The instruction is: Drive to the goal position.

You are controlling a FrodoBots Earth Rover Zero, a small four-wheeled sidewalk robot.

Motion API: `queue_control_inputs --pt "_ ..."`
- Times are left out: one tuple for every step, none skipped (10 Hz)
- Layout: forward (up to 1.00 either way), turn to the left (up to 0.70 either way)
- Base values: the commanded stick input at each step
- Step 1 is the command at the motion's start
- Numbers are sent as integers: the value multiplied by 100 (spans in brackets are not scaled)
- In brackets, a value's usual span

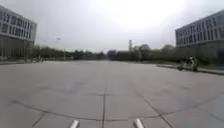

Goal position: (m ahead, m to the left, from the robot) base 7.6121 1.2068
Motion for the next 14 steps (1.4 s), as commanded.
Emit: queue_control_inputs --pt "100 0" --pt "100 -28" --pt "100 -40" --pt "100 -5" --pt "100 0" --pt "100 0" --pt "100 0" --pt "100 0" --pt "100 0" --pt "100 0" --pt "100 0" --pt "100 0" --pt "100 0" --pt "100 0"
